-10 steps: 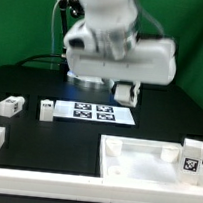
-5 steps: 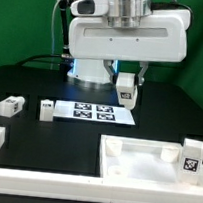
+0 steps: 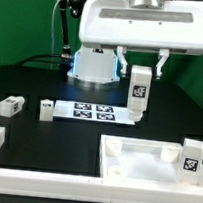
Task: Assemble square table
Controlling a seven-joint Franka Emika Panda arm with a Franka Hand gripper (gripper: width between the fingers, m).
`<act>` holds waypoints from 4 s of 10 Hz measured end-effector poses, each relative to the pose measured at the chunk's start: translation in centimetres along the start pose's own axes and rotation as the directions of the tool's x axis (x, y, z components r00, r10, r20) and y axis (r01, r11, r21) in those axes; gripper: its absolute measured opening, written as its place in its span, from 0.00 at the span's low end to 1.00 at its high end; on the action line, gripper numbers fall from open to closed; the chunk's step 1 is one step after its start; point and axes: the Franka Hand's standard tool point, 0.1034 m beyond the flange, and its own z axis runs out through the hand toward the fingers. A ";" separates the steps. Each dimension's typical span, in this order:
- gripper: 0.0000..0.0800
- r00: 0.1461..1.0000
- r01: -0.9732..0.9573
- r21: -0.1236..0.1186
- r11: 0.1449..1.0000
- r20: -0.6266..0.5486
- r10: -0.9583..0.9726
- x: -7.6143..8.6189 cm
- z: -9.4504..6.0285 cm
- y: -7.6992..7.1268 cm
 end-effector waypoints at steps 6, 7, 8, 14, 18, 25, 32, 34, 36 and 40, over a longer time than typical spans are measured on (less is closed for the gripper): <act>0.36 0.987 0.070 -0.037 0.997 -0.144 -0.074 0.7 2.3 1.6; 0.36 0.986 0.068 -0.039 0.997 -0.148 -0.073 1.2 3.0 1.8; 0.36 0.987 0.065 -0.038 0.997 -0.145 -0.070 1.3 3.7 1.9; 0.36 0.988 0.065 -0.039 0.997 -0.136 -0.069 1.0 4.5 2.0; 0.36 0.988 0.087 -0.049 0.995 -0.123 -0.093 0.1 7.5 1.6; 0.36 0.988 0.088 -0.054 0.995 -0.125 -0.094 -0.6 8.3 1.8; 0.36 0.986 0.096 -0.052 0.994 -0.132 -0.102 -0.7 8.2 1.3; 0.36 0.987 0.100 -0.050 0.994 -0.122 -0.106 -1.3 8.4 1.2; 0.36 0.987 0.101 -0.050 0.994 -0.122 -0.107 -1.4 8.5 1.2; 0.36 0.987 0.103 -0.052 0.993 -0.119 -0.108 -1.5 8.6 1.3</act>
Offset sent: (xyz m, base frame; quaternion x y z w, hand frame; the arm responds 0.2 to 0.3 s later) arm 0.0000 0.0000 0.0000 0.0000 0.0000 0.0000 1.0000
